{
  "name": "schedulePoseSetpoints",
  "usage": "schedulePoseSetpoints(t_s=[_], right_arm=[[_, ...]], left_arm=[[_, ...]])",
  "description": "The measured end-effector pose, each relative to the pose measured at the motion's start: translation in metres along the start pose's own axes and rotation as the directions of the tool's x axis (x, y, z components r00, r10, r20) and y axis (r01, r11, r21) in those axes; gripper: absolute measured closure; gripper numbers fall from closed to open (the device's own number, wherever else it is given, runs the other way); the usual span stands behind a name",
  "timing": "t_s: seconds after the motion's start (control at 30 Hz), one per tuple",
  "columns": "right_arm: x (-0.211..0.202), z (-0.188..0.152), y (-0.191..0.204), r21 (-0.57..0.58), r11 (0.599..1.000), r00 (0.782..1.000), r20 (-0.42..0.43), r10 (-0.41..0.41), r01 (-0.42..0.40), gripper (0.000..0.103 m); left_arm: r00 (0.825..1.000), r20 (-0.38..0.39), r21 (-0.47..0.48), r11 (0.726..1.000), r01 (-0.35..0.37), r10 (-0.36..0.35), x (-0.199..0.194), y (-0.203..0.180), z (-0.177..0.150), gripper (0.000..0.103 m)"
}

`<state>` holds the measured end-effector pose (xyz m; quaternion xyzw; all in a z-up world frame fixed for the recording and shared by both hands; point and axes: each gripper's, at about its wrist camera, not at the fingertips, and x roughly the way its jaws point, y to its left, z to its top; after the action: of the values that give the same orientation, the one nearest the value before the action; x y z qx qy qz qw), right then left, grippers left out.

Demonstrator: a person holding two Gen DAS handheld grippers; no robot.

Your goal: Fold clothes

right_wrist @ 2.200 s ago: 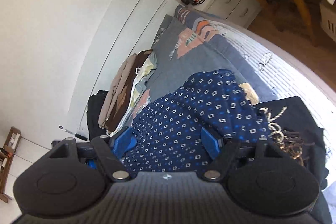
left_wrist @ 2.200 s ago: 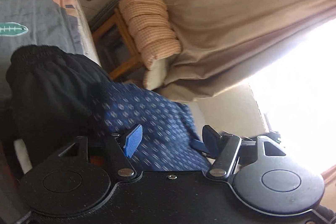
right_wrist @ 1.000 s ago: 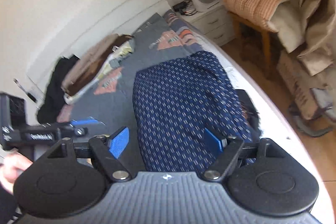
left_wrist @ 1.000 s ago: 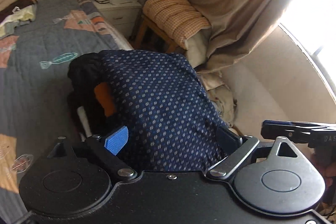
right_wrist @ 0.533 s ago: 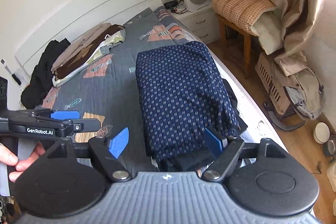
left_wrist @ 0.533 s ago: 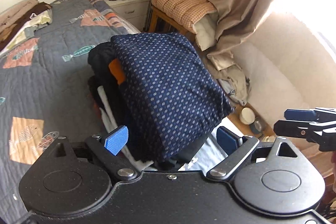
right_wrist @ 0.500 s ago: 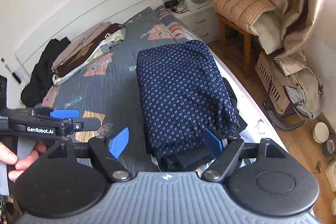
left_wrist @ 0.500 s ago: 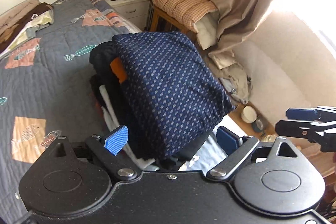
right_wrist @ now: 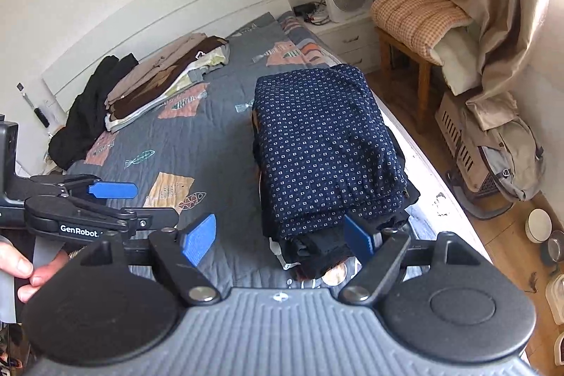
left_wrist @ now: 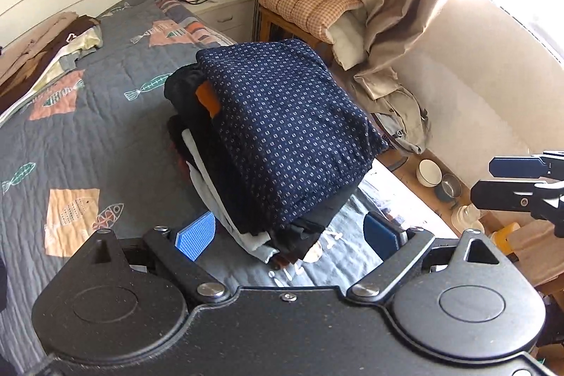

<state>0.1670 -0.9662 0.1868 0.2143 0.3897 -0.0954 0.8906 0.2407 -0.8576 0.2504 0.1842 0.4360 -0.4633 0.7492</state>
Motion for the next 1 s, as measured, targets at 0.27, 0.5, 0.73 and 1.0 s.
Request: schedulePoseSetpoints(t_s=[0.27, 0.5, 0.73, 1.0], right_arm=[[-0.041, -0.033, -0.013, -0.055, 0.997, 0.997, 0.048, 0.053, -0.050, 0.024], [-0.057, -0.049, -0.029, -0.086, 0.986, 0.990, 0.014, 0.142, -0.140, 0.024], [-0.043, -0.050, -0.046, -0.044, 0.990, 0.991, 0.013, 0.134, -0.133, 0.024], [-0.016, -0.048, -0.055, 0.041, 0.999, 1.000, 0.004, 0.031, -0.031, 0.024]], left_arm=[[0.995, 0.079, -0.099, 0.993, -0.058, 0.066, -0.047, -0.039, -0.045, 0.012], [0.993, 0.109, -0.182, 0.983, -0.031, 0.052, -0.071, -0.054, -0.060, 0.009], [0.993, 0.118, -0.145, 0.989, 0.010, 0.008, -0.045, -0.041, -0.052, 0.009], [0.963, 0.181, 0.188, 0.953, -0.235, 0.202, 0.061, -0.042, -0.040, 0.011]])
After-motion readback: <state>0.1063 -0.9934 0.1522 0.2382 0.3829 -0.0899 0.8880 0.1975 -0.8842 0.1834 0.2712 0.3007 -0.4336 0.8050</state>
